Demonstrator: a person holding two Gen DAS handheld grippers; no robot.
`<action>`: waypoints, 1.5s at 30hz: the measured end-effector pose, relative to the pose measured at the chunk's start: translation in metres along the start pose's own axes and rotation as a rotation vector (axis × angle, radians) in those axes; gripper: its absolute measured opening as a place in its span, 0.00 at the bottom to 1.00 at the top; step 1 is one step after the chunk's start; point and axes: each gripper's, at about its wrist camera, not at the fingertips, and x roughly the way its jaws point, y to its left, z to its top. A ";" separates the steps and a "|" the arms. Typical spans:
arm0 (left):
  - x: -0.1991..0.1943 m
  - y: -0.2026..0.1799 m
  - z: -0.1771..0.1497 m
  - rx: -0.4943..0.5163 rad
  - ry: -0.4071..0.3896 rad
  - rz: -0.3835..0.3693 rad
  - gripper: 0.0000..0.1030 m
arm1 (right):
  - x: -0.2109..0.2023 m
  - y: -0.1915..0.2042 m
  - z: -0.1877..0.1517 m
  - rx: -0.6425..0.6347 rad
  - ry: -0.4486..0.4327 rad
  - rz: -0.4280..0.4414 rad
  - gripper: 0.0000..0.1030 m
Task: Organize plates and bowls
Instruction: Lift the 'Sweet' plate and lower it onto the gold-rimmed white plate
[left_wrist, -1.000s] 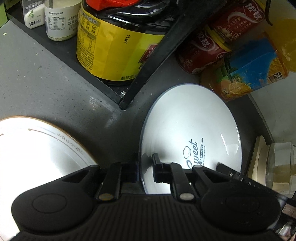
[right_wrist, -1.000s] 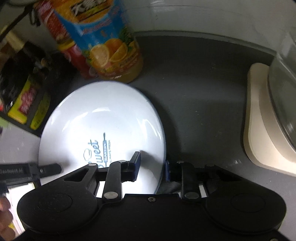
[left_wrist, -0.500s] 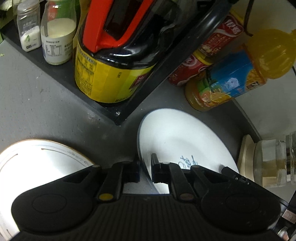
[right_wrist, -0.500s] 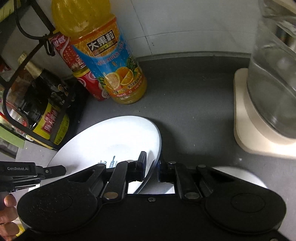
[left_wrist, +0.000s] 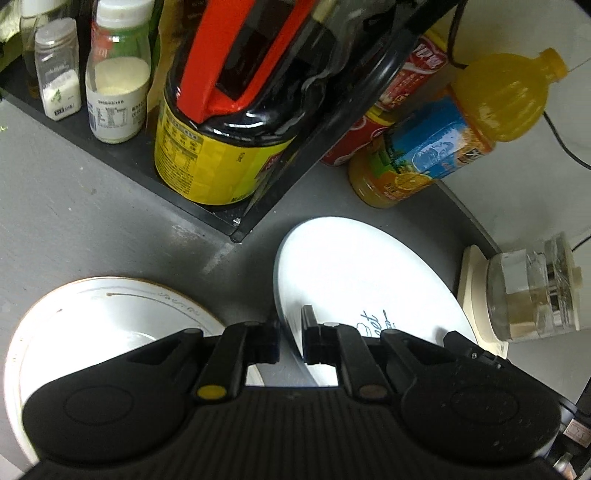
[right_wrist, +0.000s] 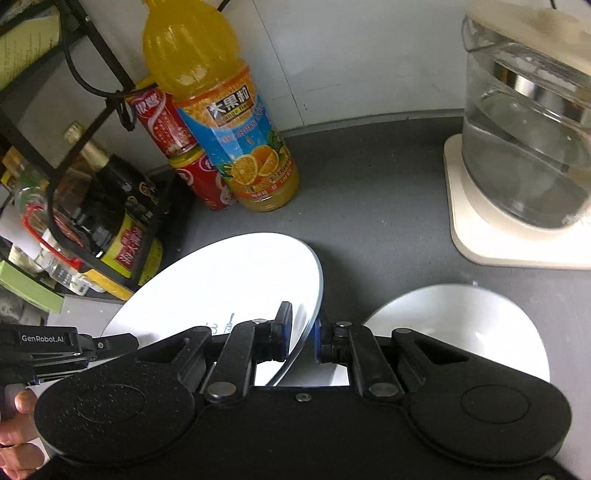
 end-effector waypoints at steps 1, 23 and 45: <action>-0.003 0.001 0.000 0.006 -0.001 -0.003 0.08 | -0.003 0.002 -0.002 0.018 -0.001 0.005 0.11; -0.065 0.058 -0.008 0.068 -0.007 -0.036 0.08 | -0.037 0.074 -0.063 0.046 -0.078 -0.015 0.12; -0.093 0.129 -0.030 0.045 0.001 -0.025 0.08 | -0.027 0.118 -0.121 0.019 -0.052 -0.006 0.12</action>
